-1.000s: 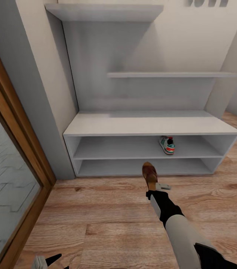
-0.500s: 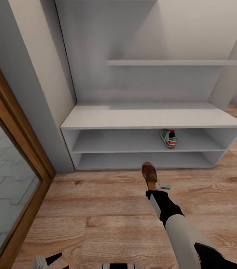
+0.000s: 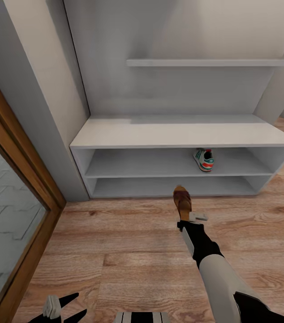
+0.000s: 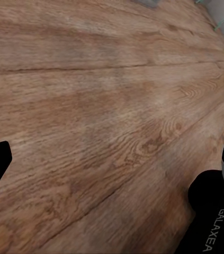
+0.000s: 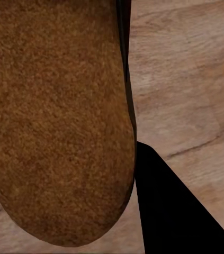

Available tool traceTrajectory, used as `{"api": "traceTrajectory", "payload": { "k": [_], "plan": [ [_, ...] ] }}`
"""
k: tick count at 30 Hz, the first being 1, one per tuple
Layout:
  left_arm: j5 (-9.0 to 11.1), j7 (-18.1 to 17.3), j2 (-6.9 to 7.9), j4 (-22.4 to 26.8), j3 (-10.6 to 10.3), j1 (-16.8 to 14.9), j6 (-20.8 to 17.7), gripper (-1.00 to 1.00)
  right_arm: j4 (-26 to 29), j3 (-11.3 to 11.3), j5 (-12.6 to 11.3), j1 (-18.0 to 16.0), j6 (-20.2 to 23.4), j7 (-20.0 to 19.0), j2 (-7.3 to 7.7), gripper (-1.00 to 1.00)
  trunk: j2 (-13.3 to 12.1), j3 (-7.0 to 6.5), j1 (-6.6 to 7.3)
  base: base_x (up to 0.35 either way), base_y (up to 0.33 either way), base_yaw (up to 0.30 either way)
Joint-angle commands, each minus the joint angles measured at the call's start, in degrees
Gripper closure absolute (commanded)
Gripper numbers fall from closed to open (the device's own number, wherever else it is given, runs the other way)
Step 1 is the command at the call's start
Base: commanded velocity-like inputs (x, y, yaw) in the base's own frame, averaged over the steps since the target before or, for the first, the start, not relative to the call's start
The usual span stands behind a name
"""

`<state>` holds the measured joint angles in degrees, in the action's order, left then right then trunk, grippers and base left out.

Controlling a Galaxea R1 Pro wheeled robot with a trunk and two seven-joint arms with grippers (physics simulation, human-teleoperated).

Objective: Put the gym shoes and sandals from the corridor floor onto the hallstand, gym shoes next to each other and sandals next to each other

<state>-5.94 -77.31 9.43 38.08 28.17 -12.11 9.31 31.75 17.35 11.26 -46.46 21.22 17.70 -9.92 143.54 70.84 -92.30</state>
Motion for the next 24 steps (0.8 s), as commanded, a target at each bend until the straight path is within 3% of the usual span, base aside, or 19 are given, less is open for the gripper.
{"api": "traceTrajectory", "payload": {
  "k": [1, 8, 16, 24],
  "plan": [
    [-0.5, -0.2, -0.08, 0.0, 0.3, 0.0, 0.6, -1.0, 0.1, 0.3, 0.4, -0.2, 0.4, 0.1, -0.08, 1.0, 0.0, 0.05, 0.01, 0.0, 0.0, 0.0],
    [-0.4, -0.3, -0.19, 0.1, 0.3, 0.1, 0.7, -1.0, 0.2, 0.3, 0.3, -2.6, 0.5, -0.2, -0.08, 1.0, 0.0, 0.05, 0.01, 0.08, 0.0, 0.0],
    [-0.4, -0.3, -0.2, 0.1, 0.5, 0.1, 0.7, -1.0, 0.1, 0.3, 0.3, -2.7, 0.3, -0.3, -0.08, 1.0, 0.0, 0.08, 0.01, 0.32, 0.0, 0.008],
    [-0.4, -0.3, -0.2, 0.1, 0.5, 0.1, 0.8, -1.0, -0.1, 0.3, 0.3, -2.7, 0.3, -0.3, -0.08, 1.0, 0.0, 0.59, 0.01, 0.324, 0.0, 0.142]
  ]
}}
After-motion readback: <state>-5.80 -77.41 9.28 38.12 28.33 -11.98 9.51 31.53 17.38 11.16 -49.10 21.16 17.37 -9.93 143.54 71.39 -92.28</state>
